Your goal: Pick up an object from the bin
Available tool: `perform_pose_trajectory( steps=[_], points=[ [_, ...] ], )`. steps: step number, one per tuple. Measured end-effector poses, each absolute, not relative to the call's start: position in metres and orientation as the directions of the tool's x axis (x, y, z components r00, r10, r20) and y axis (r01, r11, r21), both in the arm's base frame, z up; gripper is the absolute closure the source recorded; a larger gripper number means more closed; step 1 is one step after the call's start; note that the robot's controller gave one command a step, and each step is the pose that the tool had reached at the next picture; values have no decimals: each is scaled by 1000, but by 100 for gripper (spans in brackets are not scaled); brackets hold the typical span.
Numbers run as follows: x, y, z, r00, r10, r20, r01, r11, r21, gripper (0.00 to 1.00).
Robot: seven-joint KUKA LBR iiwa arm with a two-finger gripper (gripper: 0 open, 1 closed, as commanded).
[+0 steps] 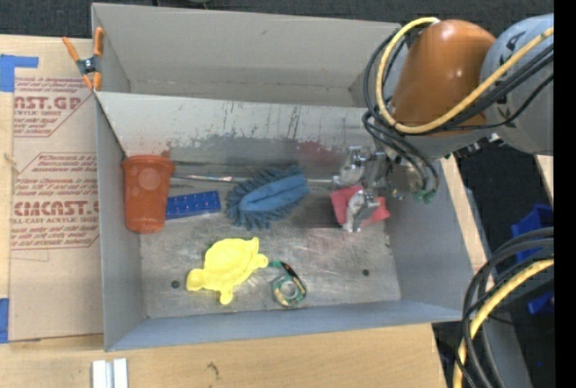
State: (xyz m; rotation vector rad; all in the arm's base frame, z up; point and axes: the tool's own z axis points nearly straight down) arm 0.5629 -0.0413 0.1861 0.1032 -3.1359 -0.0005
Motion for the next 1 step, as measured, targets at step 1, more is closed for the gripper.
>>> perform_pose_trajectory(
  steps=[1],
  points=[
    [567,-46,202,-995,-97,-1,-97,995,0,100]
  ],
)
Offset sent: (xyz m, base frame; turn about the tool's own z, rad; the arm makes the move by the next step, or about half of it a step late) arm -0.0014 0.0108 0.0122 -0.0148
